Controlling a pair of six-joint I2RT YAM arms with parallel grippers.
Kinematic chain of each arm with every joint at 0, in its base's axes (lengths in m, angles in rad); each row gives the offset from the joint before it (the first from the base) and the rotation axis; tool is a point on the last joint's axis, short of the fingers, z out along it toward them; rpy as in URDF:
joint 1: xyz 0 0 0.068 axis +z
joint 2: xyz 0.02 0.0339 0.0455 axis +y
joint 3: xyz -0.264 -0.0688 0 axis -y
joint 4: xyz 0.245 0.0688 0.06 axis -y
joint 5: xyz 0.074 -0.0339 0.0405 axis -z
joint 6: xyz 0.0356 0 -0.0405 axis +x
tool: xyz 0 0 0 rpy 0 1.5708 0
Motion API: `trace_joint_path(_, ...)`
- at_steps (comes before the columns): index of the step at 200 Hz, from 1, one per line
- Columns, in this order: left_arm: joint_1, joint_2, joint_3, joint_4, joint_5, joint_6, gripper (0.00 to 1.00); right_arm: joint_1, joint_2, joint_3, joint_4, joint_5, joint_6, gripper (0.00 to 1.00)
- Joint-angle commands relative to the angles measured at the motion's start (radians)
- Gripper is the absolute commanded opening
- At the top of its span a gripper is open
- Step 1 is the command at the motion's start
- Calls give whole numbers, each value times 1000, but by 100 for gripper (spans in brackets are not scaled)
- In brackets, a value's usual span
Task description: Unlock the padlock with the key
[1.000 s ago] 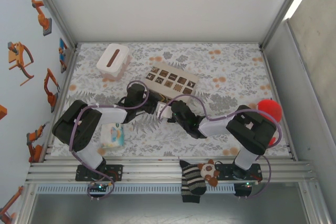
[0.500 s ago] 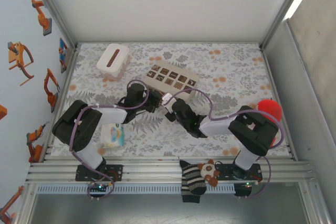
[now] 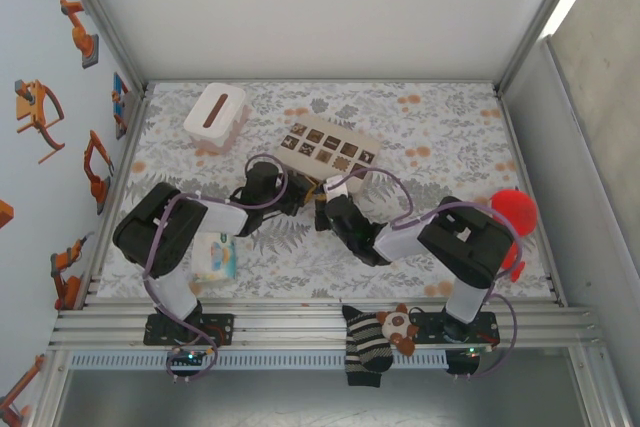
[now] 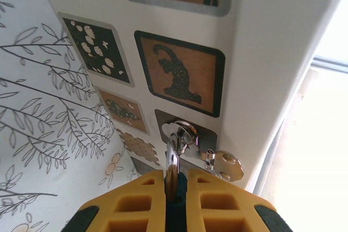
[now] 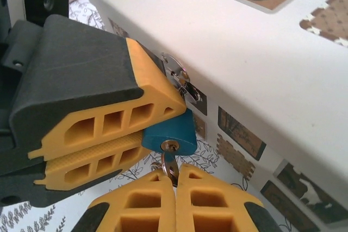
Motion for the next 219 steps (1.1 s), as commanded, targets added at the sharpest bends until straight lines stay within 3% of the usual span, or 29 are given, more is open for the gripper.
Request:
trace_joint_path(1,-26,24,-3,18,71,8,10,-10,21,-35,113,66,141,0)
trace_joint_path(55,-17,-60,-19,-55,42,67,44,-10,24,-98,183,66,266,0)
trace_joint_path(84,23,-153,-28,-144,43,131,48,-10,10,-151,230,80,370,0)
trace_joint_path(138,110,-393,54,-545,-24,392,57,-17,-6,-220,277,46,564,0)
trace_joint_path(176,138,-471,166,-753,-89,560,63,-40,6,-273,353,4,653,0)
trace_joint_path(219,164,-471,234,-833,-114,650,65,-50,-22,-310,359,1,659,22)
